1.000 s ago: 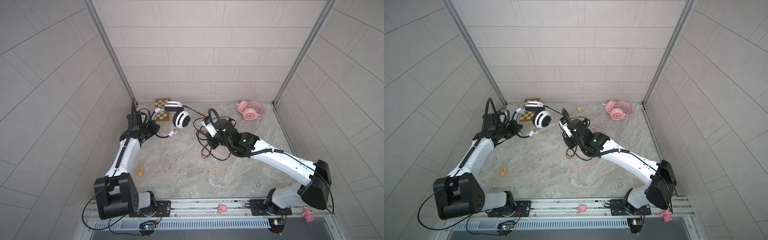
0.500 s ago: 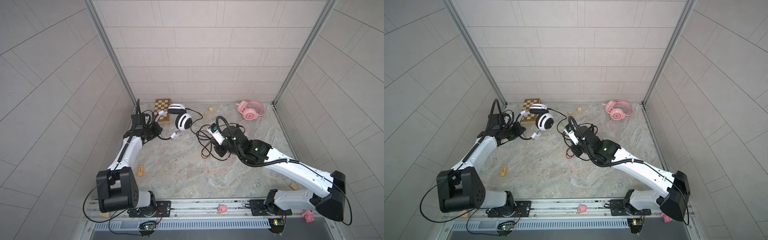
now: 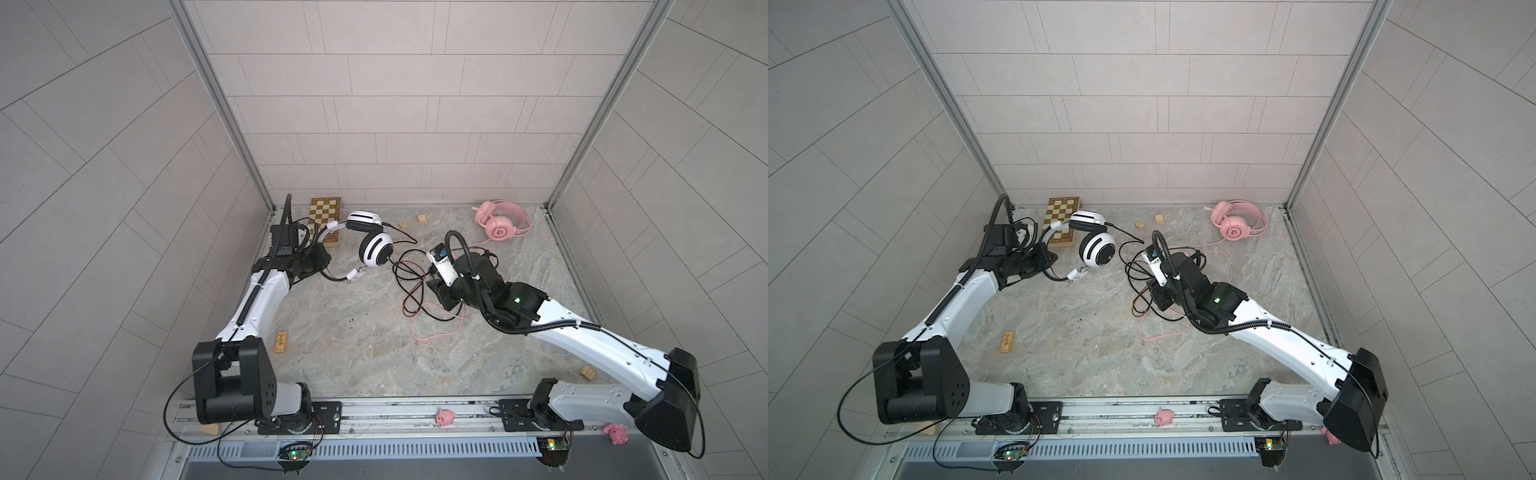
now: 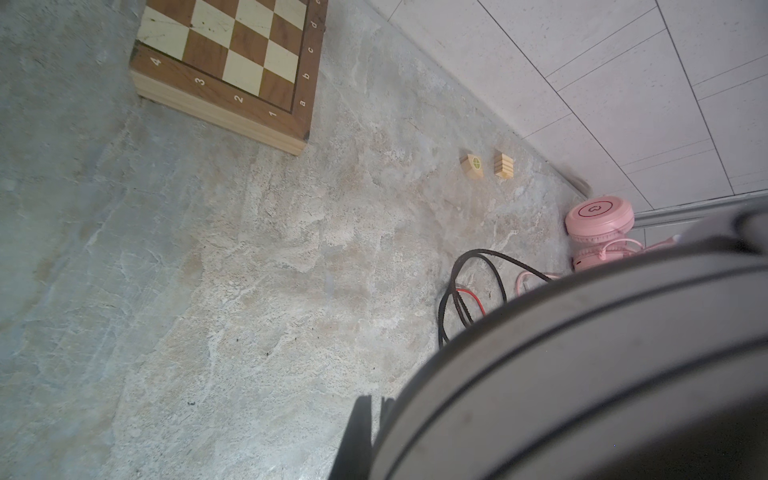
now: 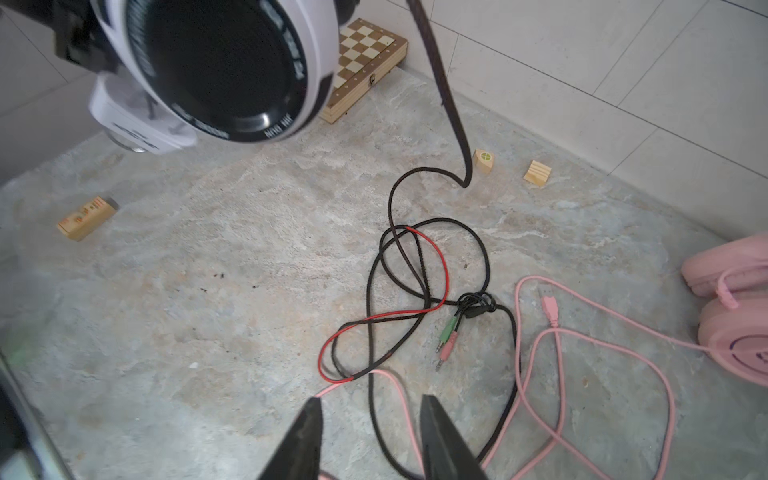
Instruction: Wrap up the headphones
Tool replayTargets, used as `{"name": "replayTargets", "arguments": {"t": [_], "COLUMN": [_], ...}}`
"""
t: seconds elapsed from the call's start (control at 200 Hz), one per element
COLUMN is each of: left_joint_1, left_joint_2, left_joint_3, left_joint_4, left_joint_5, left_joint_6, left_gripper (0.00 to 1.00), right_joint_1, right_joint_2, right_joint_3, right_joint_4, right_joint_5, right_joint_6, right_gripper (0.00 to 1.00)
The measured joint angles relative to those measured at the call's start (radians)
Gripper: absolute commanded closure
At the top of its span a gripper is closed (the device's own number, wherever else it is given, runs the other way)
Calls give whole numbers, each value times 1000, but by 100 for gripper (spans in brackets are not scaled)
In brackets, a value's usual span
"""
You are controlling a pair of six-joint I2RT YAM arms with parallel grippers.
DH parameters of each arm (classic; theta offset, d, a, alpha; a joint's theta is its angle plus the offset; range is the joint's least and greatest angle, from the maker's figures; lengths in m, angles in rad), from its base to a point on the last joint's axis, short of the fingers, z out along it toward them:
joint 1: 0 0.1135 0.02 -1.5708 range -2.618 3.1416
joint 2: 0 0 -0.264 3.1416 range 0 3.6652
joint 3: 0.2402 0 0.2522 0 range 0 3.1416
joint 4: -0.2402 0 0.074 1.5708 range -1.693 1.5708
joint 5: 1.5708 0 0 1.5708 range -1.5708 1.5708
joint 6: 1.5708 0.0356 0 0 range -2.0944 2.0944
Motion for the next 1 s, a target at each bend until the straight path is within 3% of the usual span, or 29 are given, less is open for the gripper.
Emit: {"name": "replayTargets", "arguments": {"t": [0.19, 0.405, 0.59, 0.796, 1.001], "left_joint_1": [3, 63, 117, 142, 177], "left_joint_2": [-25, -39, -64, -75, -75], "left_joint_3": [0, -17, -34, -43, -55], "left_joint_4": [12, 75, 106, 142, 174], "left_joint_5": [11, 75, 85, 117, 142], "left_joint_6": [-1, -37, -64, -94, -127], "left_gripper": [100, 100, 100, 100, 100], "right_joint_1": [-77, -82, -197, -236, -217], "right_joint_2": [262, 531, 727, 873, 888], "right_joint_3": [-48, 43, 120, 287, 304], "right_joint_4": [193, 374, 625, 662, 663], "right_joint_5": [-113, -219, -366, -455, -517], "right_joint_6": [96, 105, 178, 191, 191], "right_gripper": [41, 31, 27, 27, 29]}}
